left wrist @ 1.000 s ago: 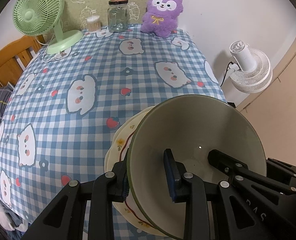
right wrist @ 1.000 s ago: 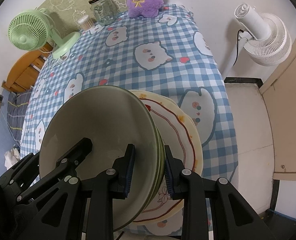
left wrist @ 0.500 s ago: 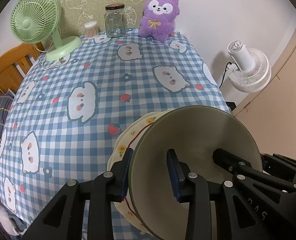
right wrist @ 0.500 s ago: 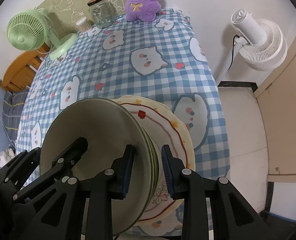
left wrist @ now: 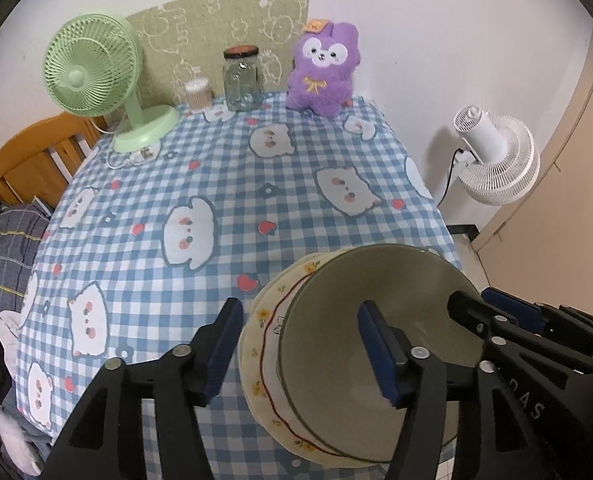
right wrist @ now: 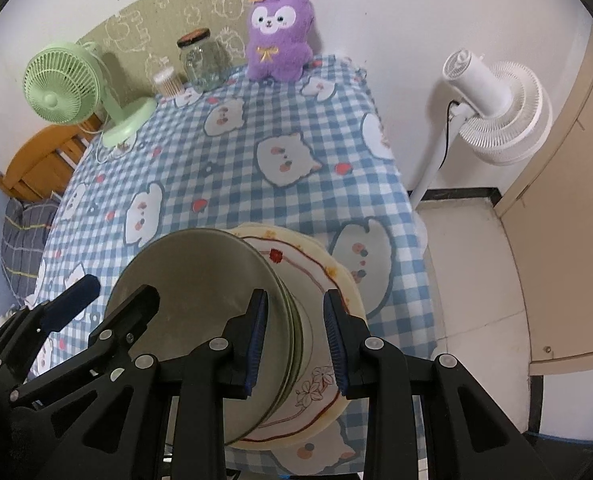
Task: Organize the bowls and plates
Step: 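Open both tools and lift them away from the bowl stack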
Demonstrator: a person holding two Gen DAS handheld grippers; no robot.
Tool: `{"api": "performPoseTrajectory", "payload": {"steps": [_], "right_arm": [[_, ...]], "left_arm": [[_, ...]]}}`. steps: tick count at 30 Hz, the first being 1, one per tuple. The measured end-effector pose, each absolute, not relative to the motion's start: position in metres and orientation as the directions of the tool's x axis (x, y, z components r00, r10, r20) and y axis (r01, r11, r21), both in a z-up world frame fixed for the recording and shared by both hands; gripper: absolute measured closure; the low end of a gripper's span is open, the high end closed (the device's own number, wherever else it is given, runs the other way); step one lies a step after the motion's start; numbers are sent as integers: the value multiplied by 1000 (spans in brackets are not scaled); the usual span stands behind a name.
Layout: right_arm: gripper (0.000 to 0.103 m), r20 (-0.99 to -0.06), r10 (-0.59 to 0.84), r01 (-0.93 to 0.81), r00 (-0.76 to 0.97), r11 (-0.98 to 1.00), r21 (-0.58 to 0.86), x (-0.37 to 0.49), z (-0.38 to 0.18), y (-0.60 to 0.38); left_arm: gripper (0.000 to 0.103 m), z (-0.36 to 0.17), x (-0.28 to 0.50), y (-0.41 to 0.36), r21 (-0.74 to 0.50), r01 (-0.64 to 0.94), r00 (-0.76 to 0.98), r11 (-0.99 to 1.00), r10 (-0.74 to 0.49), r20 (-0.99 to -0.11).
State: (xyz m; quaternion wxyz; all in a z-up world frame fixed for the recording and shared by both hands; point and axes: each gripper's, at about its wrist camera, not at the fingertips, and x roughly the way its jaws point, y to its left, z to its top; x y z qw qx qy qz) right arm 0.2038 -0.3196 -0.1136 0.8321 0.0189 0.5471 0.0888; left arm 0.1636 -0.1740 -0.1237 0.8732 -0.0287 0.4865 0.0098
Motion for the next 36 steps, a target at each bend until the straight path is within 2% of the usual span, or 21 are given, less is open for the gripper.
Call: {"api": "performPoseTrajectory", "payload": {"steps": [3,5,11,14,17,36], "right_arm": [[65,-900,170,-130,402,983,128,199,-107,-320],[54,-894,173,-124,413,983,132,195,-102,-322],[43,-862,165,-101,479,986,132,176,-79,-318],[41,-845,155,-78,511,988,134,161,-70,-311],[41,-829,160,-79,536,987,139,143,-61,-302],[39,-769,105,-20,631,993,118,35,-41,-243]], "left_arm": [[38,-114,157,-172,-36,-44,537,998,-6,-843],[37,-108,151,-168,-35,-56,546,998,2,-838],[23,-93,133,-149,-35,-64,568,997,8,-823],[16,-87,121,-139,-6,-64,585,998,32,-810],[14,-82,107,-126,-7,-57,600,998,29,-799],[12,-70,21,-62,-14,-7,679,1000,-6,-734]]}}
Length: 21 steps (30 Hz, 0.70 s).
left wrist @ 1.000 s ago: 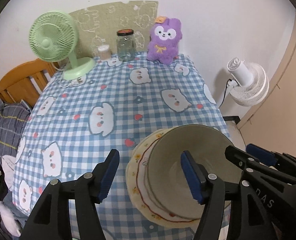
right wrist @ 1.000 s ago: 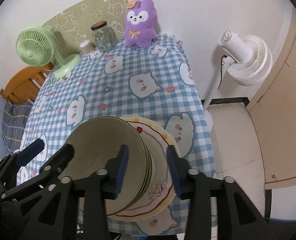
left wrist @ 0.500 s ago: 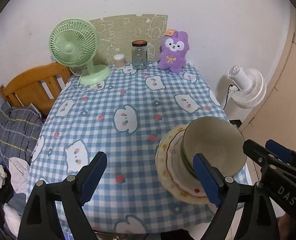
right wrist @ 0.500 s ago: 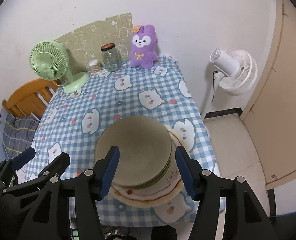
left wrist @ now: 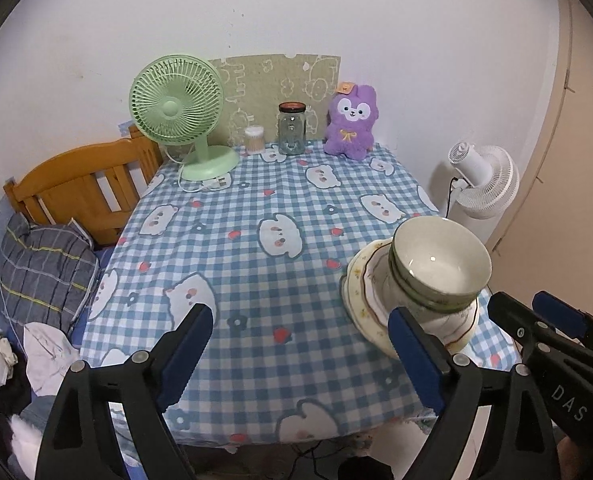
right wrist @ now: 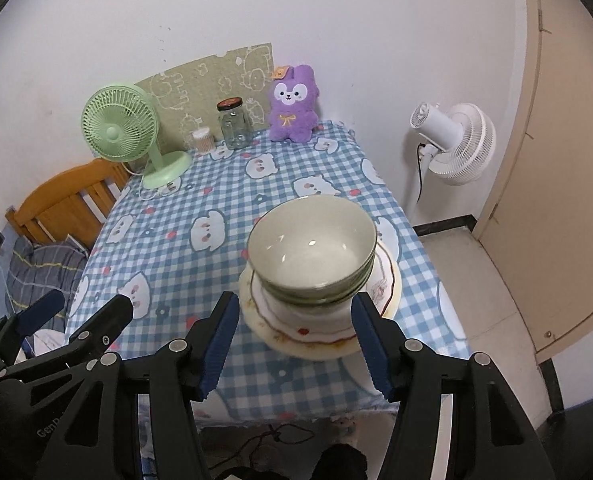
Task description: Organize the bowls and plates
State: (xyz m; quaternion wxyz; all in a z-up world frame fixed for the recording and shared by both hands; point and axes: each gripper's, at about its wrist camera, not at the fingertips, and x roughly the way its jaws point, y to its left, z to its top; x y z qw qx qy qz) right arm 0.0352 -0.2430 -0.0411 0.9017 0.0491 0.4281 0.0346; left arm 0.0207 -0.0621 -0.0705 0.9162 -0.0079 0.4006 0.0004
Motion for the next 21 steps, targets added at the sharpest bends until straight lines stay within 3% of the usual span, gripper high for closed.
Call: {"api": "performPoseTrajectory", "payload": {"steps": [5,21], "right_arm": [[30,-759,87,10,645,992,122,14,-42,-233],[29,-686,115,-70,719,993,93,-22,-51,-216]], "left_arm": [[12,-73,3,-48,-6,-4,691,1000,-1,-723],[5,-88,-23,-24,3,-72,705,997,53,-707]]}}
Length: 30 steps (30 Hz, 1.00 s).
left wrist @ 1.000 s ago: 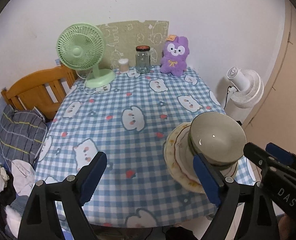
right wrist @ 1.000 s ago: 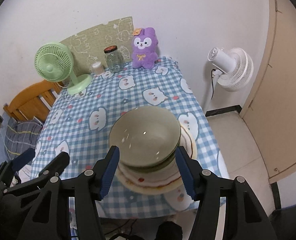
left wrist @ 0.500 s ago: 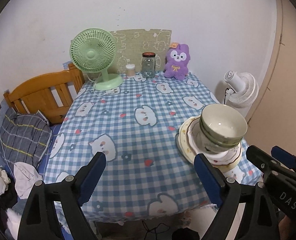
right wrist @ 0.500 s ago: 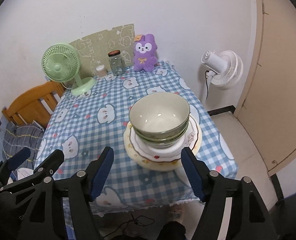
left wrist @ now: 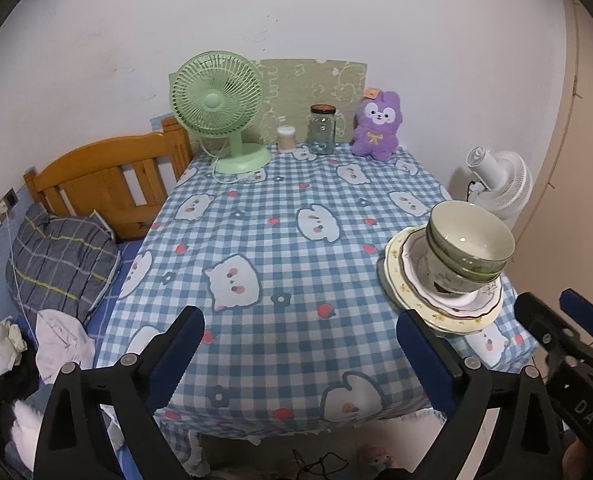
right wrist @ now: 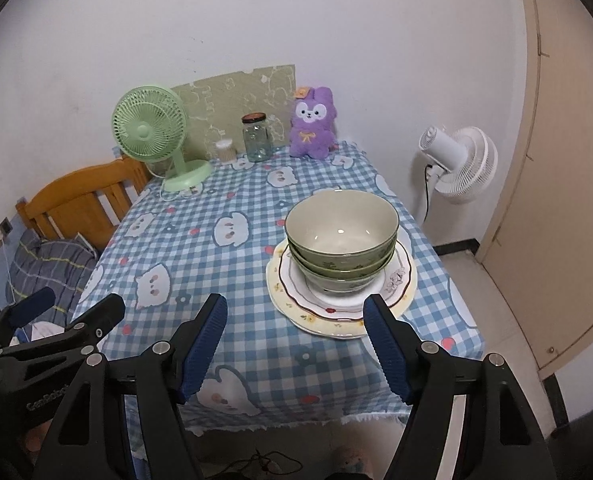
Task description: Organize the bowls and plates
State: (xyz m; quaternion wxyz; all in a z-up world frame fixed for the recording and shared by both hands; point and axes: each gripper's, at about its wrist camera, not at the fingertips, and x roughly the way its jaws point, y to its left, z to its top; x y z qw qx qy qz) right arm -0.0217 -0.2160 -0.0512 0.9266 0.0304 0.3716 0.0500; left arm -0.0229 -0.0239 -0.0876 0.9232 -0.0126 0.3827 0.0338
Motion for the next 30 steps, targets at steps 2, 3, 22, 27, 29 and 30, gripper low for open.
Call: {"api": "performPoseTrajectory", "payload": {"steps": [2,3,22,27,29,30], "right_arm": [[29,-671,122,-76,732,992,97,-24,-53,-217],[29,-663,124,-81,738,992,96,-26,-53,-218],[29,-651,155,-113,743,988,107,-35,-66,-222],[29,-644,149,-103,751,989,109,-35,-62,-227],[29,-644,148,-99,750,989,112,-35,-62,-229],[29,-644,148,-97,750,989,114,-35,-62,-229]], "left_arm": [[5,-91,-25,-23,5,-80,707,997,60,-705],[5,-93,-26,-23,2,-82,709,997,60,-702],[5,-103,-41,-38,13,-79,733,997,67,-677],[5,-101,-40,-43,13,-77,737,997,65,-672],[5,-101,-41,-43,11,-76,737,997,63,-673],[5,-100,-42,-44,10,-76,739,997,63,-671]]}}
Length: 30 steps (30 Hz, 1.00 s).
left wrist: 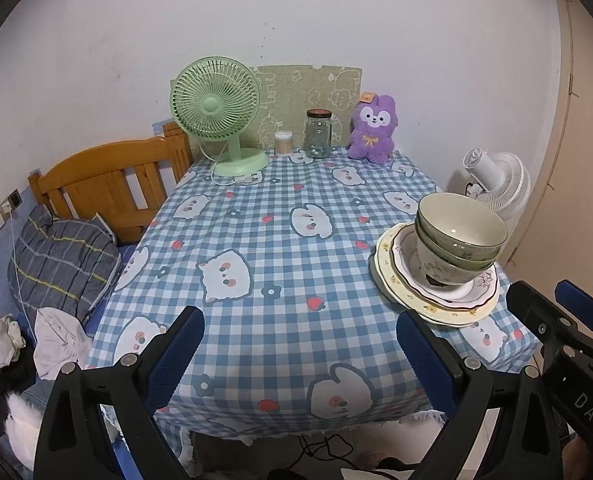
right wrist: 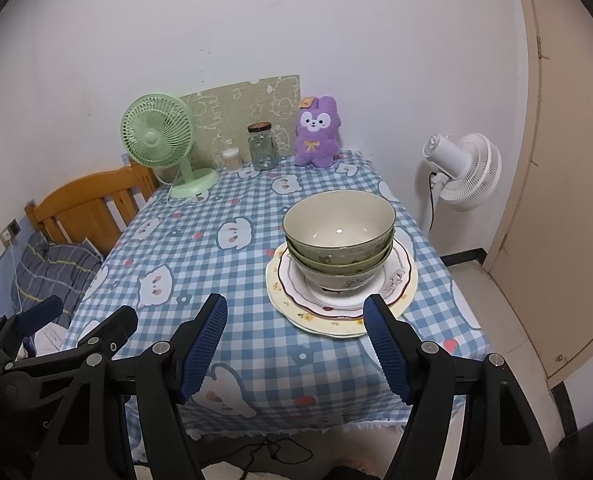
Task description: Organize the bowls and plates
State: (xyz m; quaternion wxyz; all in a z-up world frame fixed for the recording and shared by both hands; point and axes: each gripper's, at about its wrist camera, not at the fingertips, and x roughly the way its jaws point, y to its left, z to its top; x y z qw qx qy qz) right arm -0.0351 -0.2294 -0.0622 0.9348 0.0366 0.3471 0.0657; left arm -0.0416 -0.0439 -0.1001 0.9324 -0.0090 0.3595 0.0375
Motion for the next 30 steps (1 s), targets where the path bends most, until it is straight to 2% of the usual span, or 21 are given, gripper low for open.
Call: {"api": "performPoseTrajectory", "payload": {"steps": [30], "right_arm": [[29,-637,162,-109,754,987,122,-35,-58,-229]], "left_arm": [[5,-91,-46,-50,7,-111,747,994,88,-659]]}}
